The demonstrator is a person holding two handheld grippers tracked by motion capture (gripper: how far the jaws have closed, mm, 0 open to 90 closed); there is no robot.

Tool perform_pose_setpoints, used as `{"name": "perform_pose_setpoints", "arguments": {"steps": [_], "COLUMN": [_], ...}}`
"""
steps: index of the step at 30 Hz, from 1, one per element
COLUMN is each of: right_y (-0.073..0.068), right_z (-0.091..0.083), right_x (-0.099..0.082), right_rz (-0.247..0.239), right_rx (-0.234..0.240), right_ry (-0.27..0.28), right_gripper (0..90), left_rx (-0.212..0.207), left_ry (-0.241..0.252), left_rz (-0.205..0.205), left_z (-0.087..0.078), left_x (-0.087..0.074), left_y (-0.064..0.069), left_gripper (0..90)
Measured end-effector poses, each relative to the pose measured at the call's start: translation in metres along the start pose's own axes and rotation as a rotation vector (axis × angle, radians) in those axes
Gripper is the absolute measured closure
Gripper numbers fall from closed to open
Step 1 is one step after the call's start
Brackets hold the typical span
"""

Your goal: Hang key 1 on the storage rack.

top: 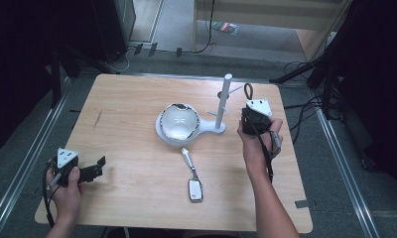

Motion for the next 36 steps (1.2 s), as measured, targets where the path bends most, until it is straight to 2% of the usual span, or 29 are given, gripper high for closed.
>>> {"name": "perform_pose_setpoints", "arguments": {"steps": [15,24,36], "right_y": [-0.009,-0.016,-0.028], "right_z": [-0.003,-0.009,-0.012], "right_x": [0.007,0.010,0.006], "right_rz": [-0.026,-0.059,-0.078], "right_rx": [0.005,0.004,0.031], "right_ry": [0.013,0.035,0.021], "right_gripper": [81.8,81.8,81.7], "left_rx": [-0.001,-0.001,-0.002], "left_ry": [-0.001,-0.001,-0.001], "left_rz": [-0.002,-0.003,-0.003], "left_z": [0.000,0.000,0.000], "left_x": [0.000,0.000,0.000], "left_y": [0.000,0.000,0.000], "left_gripper": [0.0,0.0,0.0]}}
Point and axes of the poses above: each handheld gripper's, and its own axes: z roughly forward along the jaws, x roughly out of its top, y roughly to its right, the point moved 5 cm from there along z, roughly forward along the jaws, and after that the axes turned 5 degrees about -x, right-handed, at the moved point
